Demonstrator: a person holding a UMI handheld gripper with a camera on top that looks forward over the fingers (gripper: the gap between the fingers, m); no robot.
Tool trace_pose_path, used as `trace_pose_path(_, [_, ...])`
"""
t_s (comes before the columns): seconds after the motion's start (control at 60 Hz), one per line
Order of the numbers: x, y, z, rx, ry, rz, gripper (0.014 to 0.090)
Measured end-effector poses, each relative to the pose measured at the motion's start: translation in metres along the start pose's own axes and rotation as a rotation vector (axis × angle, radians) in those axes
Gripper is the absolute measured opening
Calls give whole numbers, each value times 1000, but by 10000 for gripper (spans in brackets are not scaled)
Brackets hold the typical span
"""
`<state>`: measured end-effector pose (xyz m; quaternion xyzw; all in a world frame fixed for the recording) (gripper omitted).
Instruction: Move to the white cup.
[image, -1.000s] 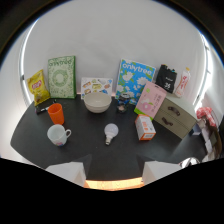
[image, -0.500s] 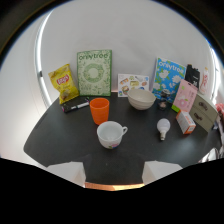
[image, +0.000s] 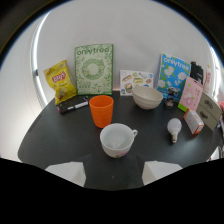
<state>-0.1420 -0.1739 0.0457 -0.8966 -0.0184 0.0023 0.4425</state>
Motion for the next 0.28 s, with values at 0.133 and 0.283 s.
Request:
trace_pose_path(0.133, [0,-2,-1,-2,-3,2,857])
trace_pose_path(0.283, [3,-4,-1,-1,3,-1,853])
